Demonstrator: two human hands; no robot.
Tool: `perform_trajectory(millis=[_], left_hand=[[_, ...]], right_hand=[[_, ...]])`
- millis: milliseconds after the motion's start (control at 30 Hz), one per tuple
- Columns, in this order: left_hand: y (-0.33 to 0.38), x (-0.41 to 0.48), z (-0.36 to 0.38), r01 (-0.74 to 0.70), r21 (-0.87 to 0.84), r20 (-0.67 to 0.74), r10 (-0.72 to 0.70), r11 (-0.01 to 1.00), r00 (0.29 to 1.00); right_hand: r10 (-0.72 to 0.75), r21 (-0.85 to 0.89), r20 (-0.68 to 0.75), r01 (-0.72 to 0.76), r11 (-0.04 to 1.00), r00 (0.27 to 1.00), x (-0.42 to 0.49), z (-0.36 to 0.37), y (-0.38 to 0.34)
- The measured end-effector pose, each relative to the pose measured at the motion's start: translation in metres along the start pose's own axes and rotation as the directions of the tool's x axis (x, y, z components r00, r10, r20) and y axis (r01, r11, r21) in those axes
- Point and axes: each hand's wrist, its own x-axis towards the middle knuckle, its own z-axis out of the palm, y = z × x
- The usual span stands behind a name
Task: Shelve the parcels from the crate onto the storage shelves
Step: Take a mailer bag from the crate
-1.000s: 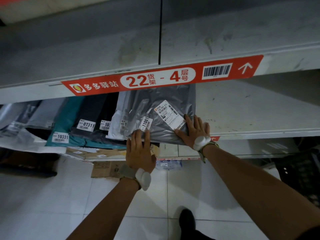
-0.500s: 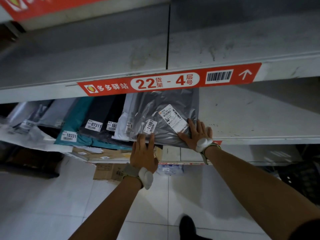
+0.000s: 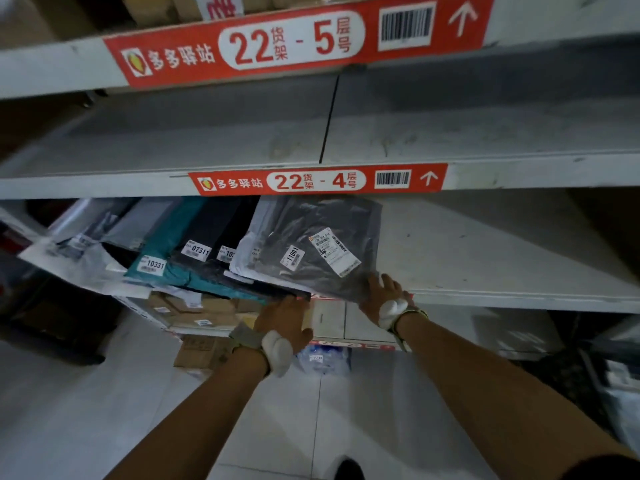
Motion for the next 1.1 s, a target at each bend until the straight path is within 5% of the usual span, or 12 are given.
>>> perform_trajectory(millis=[200, 367, 667, 967, 1100], left_hand=[[0.052, -0.048, 0.040, -0.094, -0.084, 0.080, 0.101, 0.992, 0.992], [0.130, -0.075, 0.068, -0.247, -0.226, 0.054, 0.265, 0.942, 0.963], [0.314, -0.086, 0.085, -0.415, -0.140, 0.194, 0.436, 0.899, 0.879], [0.494, -0.044, 0.149, -0.326, -0.200, 0.373, 0.379, 0.924, 0.847], [0.567, -0.021, 0.196, -0.225, -0.201, 0.482, 0.296, 0.953, 0.824]], right_hand=[[0.135, -0.139, 0.193, -0.109, 0.984, 0.972, -0.095, 0.016, 0.094], [0.246, -0.134, 0.210, -0.221, 0.966, 0.946, -0.178, 0.014, 0.171], [0.411, -0.064, 0.148, -0.406, 0.912, 0.900, -0.296, 0.000, 0.326], [0.470, 0.008, 0.257, -0.488, 0.873, 0.845, -0.335, 0.012, 0.516], [0.531, 0.014, 0.367, -0.576, 0.817, 0.763, -0.343, 0.037, 0.607]])
